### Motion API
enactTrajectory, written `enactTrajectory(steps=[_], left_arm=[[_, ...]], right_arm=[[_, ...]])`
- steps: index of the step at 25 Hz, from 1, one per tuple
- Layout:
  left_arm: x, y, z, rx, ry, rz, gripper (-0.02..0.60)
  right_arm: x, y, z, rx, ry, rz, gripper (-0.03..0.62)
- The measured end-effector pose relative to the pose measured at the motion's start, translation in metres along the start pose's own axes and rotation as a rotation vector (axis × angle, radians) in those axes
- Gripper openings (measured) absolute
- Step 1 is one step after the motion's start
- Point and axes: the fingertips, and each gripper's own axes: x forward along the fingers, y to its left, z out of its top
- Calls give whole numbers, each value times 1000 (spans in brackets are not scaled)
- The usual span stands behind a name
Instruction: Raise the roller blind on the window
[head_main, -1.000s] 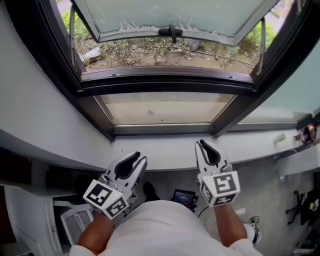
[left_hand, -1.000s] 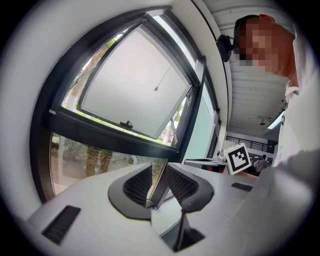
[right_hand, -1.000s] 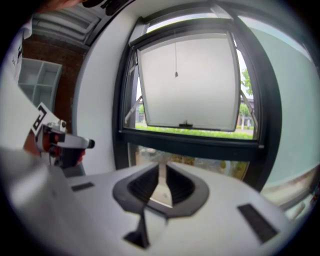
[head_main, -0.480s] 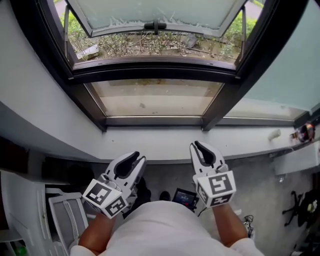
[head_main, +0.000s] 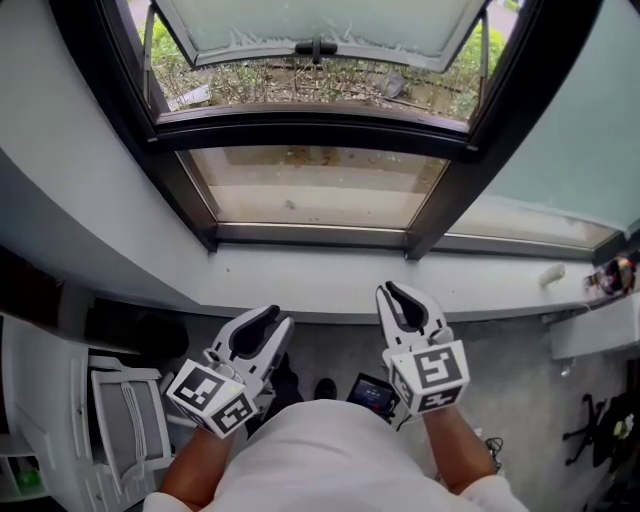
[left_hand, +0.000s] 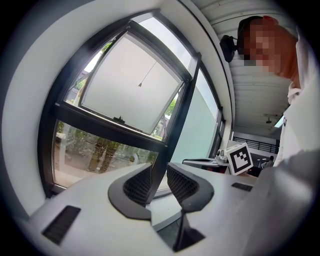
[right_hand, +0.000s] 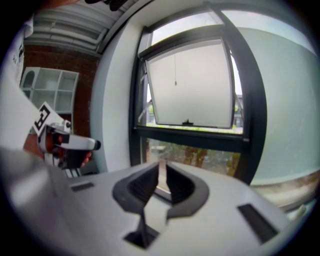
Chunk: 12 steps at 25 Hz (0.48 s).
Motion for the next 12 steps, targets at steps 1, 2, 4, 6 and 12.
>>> enactTrajectory(steps=[1,2,4,6,12], left_arm=[[-1,-2,-2,-1,1,2,109],[-2,-4,-2,-1,1,4,109],[-4,-6,0,4,-5,5,109],[-6,-5,2,6,-10,4,109],[-10,-5,-1,8,15,-47,109]], right_arm=[[-2,1,-1,0,1,4,58],[-3,2,-2,-1,2,8,58],[-4,4,-1,-7,0,12,58],[-3,7,1,-14,-4,11,58],[-8,14,7,-12,-15,-26,58]])
